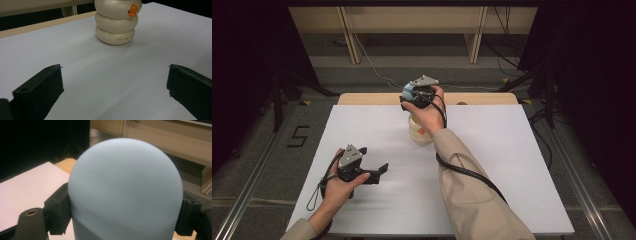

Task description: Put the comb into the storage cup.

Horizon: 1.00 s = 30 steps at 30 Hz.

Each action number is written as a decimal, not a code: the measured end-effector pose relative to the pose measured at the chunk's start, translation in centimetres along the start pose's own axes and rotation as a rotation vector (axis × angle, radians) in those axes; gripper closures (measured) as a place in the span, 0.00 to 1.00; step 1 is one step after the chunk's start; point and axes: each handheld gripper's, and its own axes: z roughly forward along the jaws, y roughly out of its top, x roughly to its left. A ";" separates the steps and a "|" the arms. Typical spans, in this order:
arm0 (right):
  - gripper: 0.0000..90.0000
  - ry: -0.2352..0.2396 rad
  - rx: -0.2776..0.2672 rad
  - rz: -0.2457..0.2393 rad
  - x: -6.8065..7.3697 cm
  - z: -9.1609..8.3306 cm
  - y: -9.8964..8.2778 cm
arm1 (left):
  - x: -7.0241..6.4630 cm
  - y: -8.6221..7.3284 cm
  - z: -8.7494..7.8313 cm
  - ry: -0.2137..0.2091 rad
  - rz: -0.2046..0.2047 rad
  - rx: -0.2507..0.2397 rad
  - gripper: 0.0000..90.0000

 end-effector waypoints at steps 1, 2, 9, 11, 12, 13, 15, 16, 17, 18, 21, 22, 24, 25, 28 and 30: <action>0.22 0.003 -0.002 -0.001 0.1 0.1 0.0 | 0.0 0.0 0.0 0.000 0.000 0.000 0.00; 0.22 0.007 0.005 -0.010 0.1 0.1 0.0 | 0.0 0.0 0.0 0.000 0.001 0.000 0.00; 0.22 0.023 0.011 -0.028 0.6 0.4 -0.1 | 0.0 0.0 0.0 0.000 0.002 0.001 0.00; 0.22 0.025 0.009 -0.033 0.8 0.4 -0.2 | 0.0 0.0 0.0 0.000 0.002 0.001 0.00; 0.22 0.029 0.017 -0.041 0.9 0.4 -0.2 | 0.0 0.0 0.0 0.000 0.002 0.001 0.00; 0.22 0.027 0.015 -0.046 1.0 0.5 -0.2 | 0.0 0.0 0.0 0.000 0.001 0.000 0.00; 0.21 0.033 0.018 -0.046 1.1 0.5 -0.1 | 0.0 0.0 0.0 0.000 0.001 0.000 0.00; 0.21 0.034 0.023 -0.054 1.2 0.5 -0.1 | 0.0 0.0 0.0 0.000 0.001 0.000 0.00; 0.21 0.037 0.022 -0.054 1.2 0.6 -0.1 | 0.0 0.0 0.0 0.000 0.001 0.000 0.00; 0.21 0.044 0.029 -0.057 1.3 0.6 -0.1 | 0.0 0.0 0.0 0.000 0.000 0.000 0.00; 0.20 0.043 0.030 -0.054 1.4 0.6 -0.1 | 0.0 0.0 0.0 0.000 0.000 0.002 0.00; 0.20 0.043 0.030 -0.053 1.4 0.6 -0.1 | 0.0 0.0 0.0 -0.001 0.000 0.003 0.00; 0.20 0.044 0.033 -0.058 1.5 0.6 -0.1 | 0.0 0.0 0.0 0.000 0.001 0.002 0.00; 0.19 0.045 0.033 -0.059 1.4 0.6 -0.1 | 0.0 0.0 0.0 -0.001 0.001 0.001 0.00; 0.18 0.046 0.030 -0.058 1.4 0.6 -0.1 | 0.0 0.0 0.0 -0.001 0.001 0.003 0.00; 0.18 0.052 0.033 -0.060 1.4 0.5 -0.1 | 0.0 0.0 0.0 -0.002 0.001 0.004 0.00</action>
